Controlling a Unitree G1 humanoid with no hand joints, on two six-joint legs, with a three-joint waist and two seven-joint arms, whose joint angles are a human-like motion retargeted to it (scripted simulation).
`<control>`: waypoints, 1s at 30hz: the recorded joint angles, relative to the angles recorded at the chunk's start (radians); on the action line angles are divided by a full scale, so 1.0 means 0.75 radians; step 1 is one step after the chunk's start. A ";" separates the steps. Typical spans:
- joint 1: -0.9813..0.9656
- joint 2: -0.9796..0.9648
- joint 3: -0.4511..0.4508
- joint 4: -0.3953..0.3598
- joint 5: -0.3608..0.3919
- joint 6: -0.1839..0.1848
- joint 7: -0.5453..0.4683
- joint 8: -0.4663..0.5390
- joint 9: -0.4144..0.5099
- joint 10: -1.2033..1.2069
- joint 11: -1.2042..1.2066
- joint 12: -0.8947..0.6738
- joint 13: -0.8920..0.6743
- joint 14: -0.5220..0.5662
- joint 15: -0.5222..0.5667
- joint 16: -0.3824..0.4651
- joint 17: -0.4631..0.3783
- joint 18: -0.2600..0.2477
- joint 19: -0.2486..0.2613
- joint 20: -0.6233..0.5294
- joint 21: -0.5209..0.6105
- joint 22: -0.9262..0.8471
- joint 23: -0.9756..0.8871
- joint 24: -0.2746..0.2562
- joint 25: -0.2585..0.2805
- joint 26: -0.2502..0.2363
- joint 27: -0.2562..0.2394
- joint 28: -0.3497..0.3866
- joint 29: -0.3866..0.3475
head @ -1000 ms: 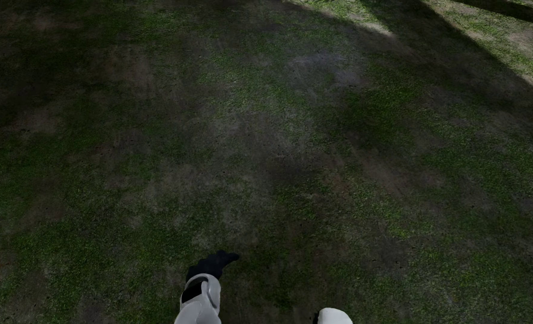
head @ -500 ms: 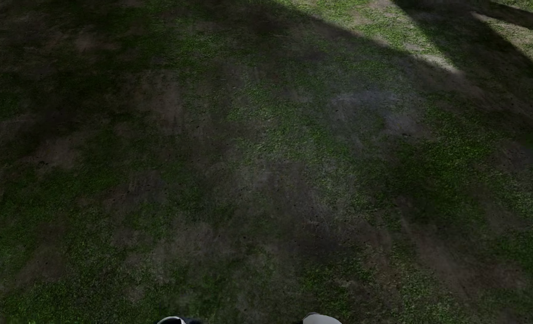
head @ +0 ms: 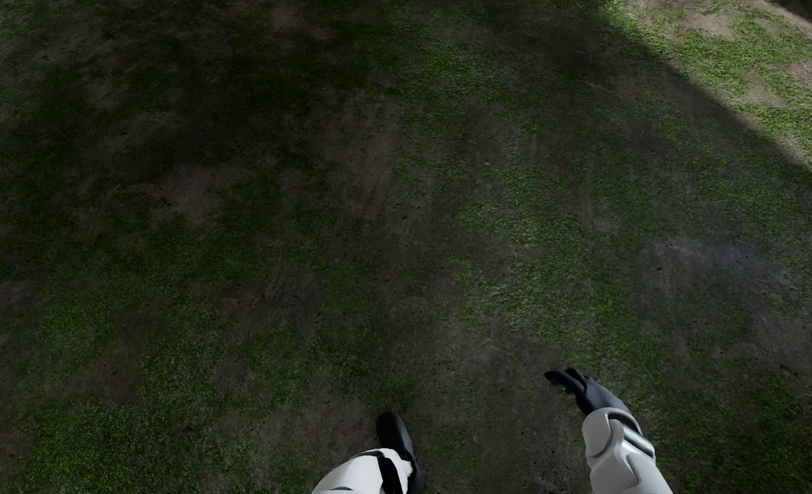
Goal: Head to the dark shelves
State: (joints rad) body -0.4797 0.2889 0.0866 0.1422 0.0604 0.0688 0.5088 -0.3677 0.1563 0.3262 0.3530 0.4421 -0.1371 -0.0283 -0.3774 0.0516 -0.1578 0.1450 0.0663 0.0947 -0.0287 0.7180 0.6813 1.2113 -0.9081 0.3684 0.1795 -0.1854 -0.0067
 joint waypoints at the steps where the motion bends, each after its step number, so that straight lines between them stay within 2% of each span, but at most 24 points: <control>1: 0.045 0.016 0.011 0.007 -0.031 -0.021 0.031 0.017 -0.001 0.037 0.095 0.009 0.024 0.080 0.094 -0.054 0.015 0.105 -0.011 0.059 0.023 -0.042 0.009 -0.006 -0.019 0.016 -0.007 0.022 -0.003; 2: 0.076 -0.018 0.020 -0.006 -0.085 -0.045 0.036 0.035 -0.001 0.086 0.264 0.004 0.061 0.097 0.222 -0.113 0.028 0.134 -0.003 0.118 0.027 -0.078 0.019 -0.029 -0.033 0.029 -0.004 0.069 -0.005; 4: 0.145 -0.207 0.018 -0.078 -0.220 -0.093 0.001 0.111 0.001 0.172 0.798 -0.066 0.168 0.006 0.506 -0.196 0.059 0.137 -0.043 0.191 -0.012 -0.064 0.028 -0.053 -0.015 0.081 0.013 0.150 0.016; 5: 0.197 -0.343 0.004 -0.136 -0.251 -0.114 -0.024 0.196 0.004 0.179 1.044 -0.130 0.220 -0.039 0.598 -0.209 0.069 0.137 -0.059 0.188 -0.032 -0.024 0.037 -0.040 -0.007 0.092 0.031 0.166 0.033; 7: 0.339 -0.595 -0.026 -0.257 -0.277 -0.139 -0.101 0.354 0.005 0.118 1.355 -0.272 0.315 -0.095 0.455 -0.188 0.083 0.136 -0.086 0.114 -0.066 0.047 0.079 0.045 -0.002 0.069 0.073 0.198 0.077; 8: 0.413 -0.707 -0.046 -0.315 -0.311 -0.147 -0.160 0.401 0.003 0.077 1.423 -0.340 0.372 -0.113 0.454 -0.163 0.091 0.135 -0.105 0.071 -0.094 0.058 0.095 0.088 -0.004 0.018 0.085 0.205 0.090; 10: 0.544 -0.887 -0.092 -0.415 -0.400 -0.157 -0.324 0.419 -0.005 0.016 1.364 -0.496 0.469 -0.152 0.457 -0.114 0.123 0.133 -0.198 -0.026 -0.143 0.012 0.107 0.138 0.005 -0.126 0.119 0.193 0.093; 12: 0.652 -1.001 -0.131 -0.484 -0.436 -0.170 -0.508 0.370 -0.008 -0.005 1.079 -0.635 0.567 -0.209 0.422 -0.042 0.167 0.129 -0.257 -0.138 -0.191 -0.104 0.087 0.156 0.033 -0.284 0.117 0.151 0.079; 14: 0.743 -1.035 -0.149 -0.524 -0.378 -0.186 -0.647 0.294 -0.007 -0.023 0.533 -0.742 0.629 -0.268 0.471 0.035 0.202 0.127 -0.224 -0.228 -0.194 -0.264 0.083 0.172 0.028 -0.346 0.102 0.147 0.079; 15: 0.787 -1.024 -0.151 -0.533 -0.290 -0.192 -0.695 0.315 -0.006 -0.041 0.189 -0.771 0.642 -0.292 0.514 0.067 0.213 0.126 -0.162 -0.256 -0.185 -0.347 0.084 0.170 0.017 -0.347 0.103 0.157 0.097; 16: 0.836 -0.993 -0.151 -0.534 -0.180 -0.195 -0.725 0.400 -0.005 -0.062 -0.148 -0.781 0.647 -0.314 0.503 0.090 0.212 0.126 -0.109 -0.264 -0.170 -0.418 0.082 0.139 -0.001 -0.343 0.104 0.176 0.124; 17: 0.885 -1.004 -0.146 -0.534 -0.093 -0.196 -0.733 0.458 0.001 -0.062 -0.289 -0.778 0.648 -0.335 0.475 0.114 0.202 0.125 0.053 -0.267 -0.163 -0.465 0.072 0.103 -0.016 -0.339 0.105 0.198 0.144; 18: 0.931 -1.016 -0.142 -0.533 -0.023 -0.196 -0.729 0.488 0.007 -0.048 -0.308 -0.769 0.644 -0.354 0.483 0.128 0.193 0.126 0.095 -0.255 -0.170 -0.483 0.057 0.053 -0.018 -0.321 0.104 0.217 0.146; 19: 0.976 -1.031 -0.144 -0.533 0.034 -0.192 -0.724 0.543 0.011 -0.027 -0.226 -0.756 0.638 -0.362 0.502 0.130 0.182 0.128 0.098 -0.238 -0.186 -0.464 0.041 -0.013 -0.015 -0.297 0.099 0.232 0.127; 20: 1.024 -1.044 -0.154 -0.535 0.074 -0.184 -0.732 0.611 0.012 0.017 -0.092 -0.752 0.643 -0.339 0.527 0.126 0.180 0.128 0.054 -0.238 -0.219 -0.396 0.017 -0.060 -0.005 -0.256 0.100 0.217 0.098; 21: 1.068 -1.029 -0.166 -0.530 0.079 -0.173 -0.753 0.626 0.008 0.058 0.009 -0.759 0.659 -0.281 0.612 0.121 0.195 0.128 -0.003 -0.256 -0.273 -0.290 -0.015 -0.070 0.026 -0.210 0.107 0.191 0.054; 22: 1.083 -1.028 -0.180 -0.516 0.046 -0.158 -0.763 0.568 0.006 0.145 0.128 -0.765 0.674 -0.193 0.639 0.114 0.215 0.123 -0.080 -0.280 -0.325 -0.163 -0.040 -0.052 0.068 -0.156 0.108 0.148 0.008; 23: 1.058 -1.034 -0.192 -0.502 0.007 -0.137 -0.770 0.508 0.006 0.290 0.256 -0.765 0.687 -0.072 0.546 0.101 0.231 0.080 -0.120 -0.308 -0.373 -0.022 -0.051 -0.003 0.114 -0.090 0.111 0.111 -0.030; 24: 0.980 -1.030 -0.204 -0.477 -0.032 -0.117 -0.761 0.448 0.008 0.516 0.355 -0.756 0.682 0.037 0.445 0.093 0.248 -0.081 -0.137 -0.344 -0.411 0.108 -0.040 0.066 0.158 -0.029 0.124 0.071 -0.055; 25: 0.867 -1.001 -0.215 -0.435 -0.070 -0.098 -0.728 0.392 0.008 0.770 0.405 -0.731 0.662 0.137 0.363 0.090 0.248 -0.329 -0.145 -0.382 -0.416 0.210 -0.006 0.130 0.171 0.000 0.146 0.010 -0.048; 26: 0.735 -0.952 -0.219 -0.352 -0.105 -0.079 -0.669 0.336 0.009 0.995 0.418 -0.689 0.626 0.251 0.300 0.093 0.234 -0.386 -0.143 -0.403 -0.395 0.255 0.041 0.183 0.152 0.001 0.175 -0.018 -0.025; 27: 0.595 -0.895 -0.211 -0.249 -0.133 -0.059 -0.613 0.286 0.009 1.165 0.412 -0.629 0.578 0.211 0.251 0.096 0.211 -0.327 -0.139 -0.399 -0.357 0.251 0.088 0.209 0.117 -0.006 0.201 -0.010 0.005; 28: 0.461 -0.831 -0.192 -0.161 -0.149 -0.040 -0.569 0.242 0.009 1.277 0.387 -0.554 0.528 0.126 0.212 0.091 0.181 -0.274 -0.132 -0.352 -0.299 0.206 0.129 0.187 0.066 -0.008 0.192 0.040 0.038; 30: 0.225 -0.691 -0.135 -0.028 -0.150 -0.012 -0.502 0.176 0.009 1.325 0.306 -0.376 0.422 0.087 0.156 0.086 0.118 -0.227 -0.120 -0.208 -0.173 0.080 0.182 0.047 -0.041 -0.010 0.161 0.134 0.066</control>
State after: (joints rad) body -0.3108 -0.2291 -0.0145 0.1214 -0.0521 0.0601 0.1323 -0.2361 0.1630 1.3201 0.5824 0.1598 0.1794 0.0369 -0.2602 0.1159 -0.0694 -0.0252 -0.0237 -0.0614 -0.1588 0.7778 0.8178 1.2464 -0.9389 0.3612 0.2999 -0.0848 0.0428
